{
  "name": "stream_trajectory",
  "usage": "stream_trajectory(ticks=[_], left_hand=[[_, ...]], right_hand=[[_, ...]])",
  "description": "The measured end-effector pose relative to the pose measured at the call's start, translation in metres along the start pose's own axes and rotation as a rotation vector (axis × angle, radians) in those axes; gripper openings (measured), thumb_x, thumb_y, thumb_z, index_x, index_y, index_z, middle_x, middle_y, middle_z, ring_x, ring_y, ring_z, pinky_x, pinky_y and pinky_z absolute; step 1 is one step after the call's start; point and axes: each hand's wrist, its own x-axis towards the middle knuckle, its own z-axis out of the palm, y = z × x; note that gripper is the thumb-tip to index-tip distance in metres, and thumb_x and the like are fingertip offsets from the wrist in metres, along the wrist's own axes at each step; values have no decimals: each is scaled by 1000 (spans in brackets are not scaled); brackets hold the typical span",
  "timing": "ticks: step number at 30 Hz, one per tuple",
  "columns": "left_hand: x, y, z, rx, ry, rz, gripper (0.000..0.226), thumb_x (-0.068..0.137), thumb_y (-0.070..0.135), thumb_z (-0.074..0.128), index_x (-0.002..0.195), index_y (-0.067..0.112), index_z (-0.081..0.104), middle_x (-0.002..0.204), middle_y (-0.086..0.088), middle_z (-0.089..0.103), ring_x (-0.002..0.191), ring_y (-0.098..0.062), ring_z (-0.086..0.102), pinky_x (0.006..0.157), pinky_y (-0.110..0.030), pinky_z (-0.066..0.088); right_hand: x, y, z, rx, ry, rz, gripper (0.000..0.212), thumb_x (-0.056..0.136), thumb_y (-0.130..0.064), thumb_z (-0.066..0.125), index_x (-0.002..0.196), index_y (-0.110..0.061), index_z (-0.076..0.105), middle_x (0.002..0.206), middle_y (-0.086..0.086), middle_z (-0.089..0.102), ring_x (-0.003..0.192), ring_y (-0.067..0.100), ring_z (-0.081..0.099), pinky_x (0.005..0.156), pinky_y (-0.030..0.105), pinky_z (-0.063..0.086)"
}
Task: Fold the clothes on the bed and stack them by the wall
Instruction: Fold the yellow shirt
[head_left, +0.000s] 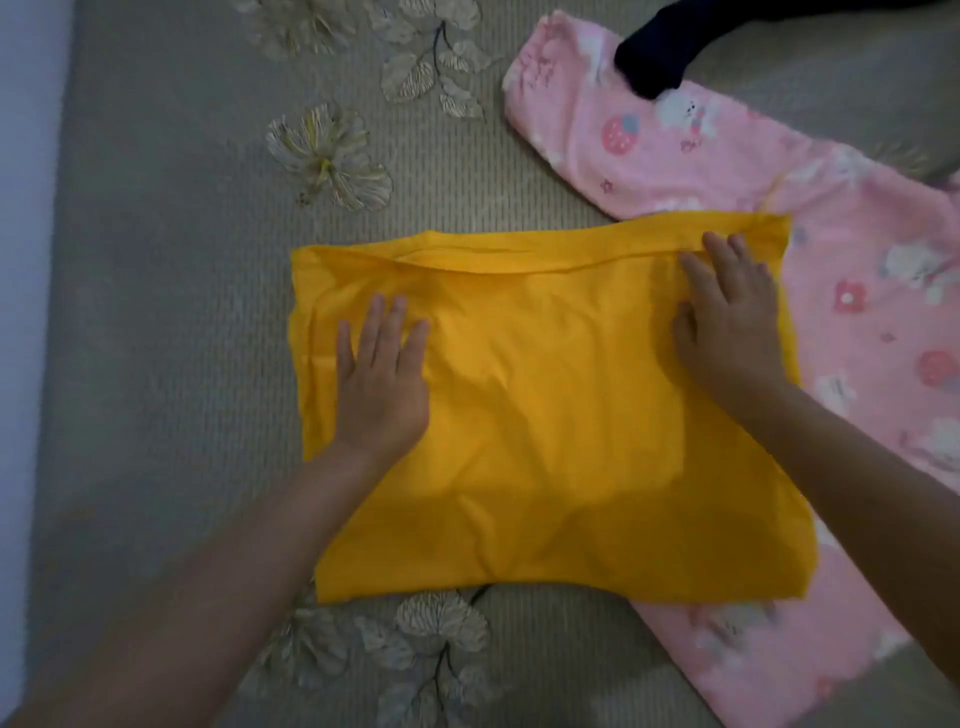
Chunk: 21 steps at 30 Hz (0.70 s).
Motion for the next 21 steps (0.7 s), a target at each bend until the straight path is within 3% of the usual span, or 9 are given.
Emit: stream_trajectory(ticks=[2, 4, 6, 9, 12, 15, 18, 21], left_hand=[[-45, 15, 4, 1, -132, 19, 42, 81, 20, 43, 109, -2, 64, 122, -27, 56, 113, -48, 51, 87, -68, 35], [-83, 18, 6, -19, -283, -65, 54, 90, 36, 31, 114, -2, 62, 123, -29, 54, 113, -51, 49, 86, -69, 34], [-110, 11, 2, -37, -418, -152, 69, 96, 46, 15, 117, -3, 59, 124, -31, 53, 113, -53, 48, 87, -69, 33], [-131, 3, -4, -63, -481, -174, 77, 96, 50, 9, 119, -7, 56, 124, -34, 51, 113, -55, 46, 88, -70, 31], [-132, 8, -12, -76, -473, -174, 77, 96, 49, 11, 115, -8, 59, 121, -36, 52, 111, -56, 47, 86, -71, 31], [-118, 28, -23, -79, -381, -31, 53, 91, 33, 33, 107, -8, 63, 116, -33, 57, 106, -52, 54, 81, -67, 40], [-78, 63, -29, -118, -310, 209, 34, 75, 11, 54, 102, -6, 66, 110, -29, 62, 101, -45, 60, 77, -58, 49], [-23, 116, -28, -244, -207, 483, 32, 70, -3, 52, 97, -5, 69, 102, -24, 67, 90, -37, 67, 68, -45, 57]], right_hand=[[-47, -4, 8, -57, -130, -113, 46, 86, -24, 39, 119, 1, 59, 131, 28, 49, 121, 51, 43, 97, 65, 29], [-80, -3, 13, -90, -253, -112, 53, 87, -34, 31, 124, -5, 57, 135, 23, 47, 124, 47, 42, 99, 63, 28], [-94, 3, 14, -96, -272, -10, 57, 88, -39, 28, 129, -8, 52, 139, 21, 42, 129, 44, 38, 103, 60, 25], [-99, 10, 7, -48, -248, 190, 63, 87, -42, 26, 134, -6, 45, 145, 22, 33, 136, 42, 26, 109, 56, 15], [-118, 15, -3, 13, -183, 380, 56, 88, -27, 48, 134, 3, 40, 144, 27, 31, 135, 44, 26, 107, 58, 19], [-153, 11, -14, 64, -214, 710, 56, 87, -22, 59, 133, 3, 39, 128, 30, 47, 117, 45, 45, 97, 54, 33], [-179, 8, -16, 175, -281, 877, 44, 87, -24, 57, 123, -2, 45, 102, 22, 61, 97, 39, 55, 89, 45, 33], [-185, 7, -12, 298, -298, 999, 29, 88, -23, 54, 110, -4, 53, 94, 17, 63, 94, 34, 55, 87, 37, 29]])
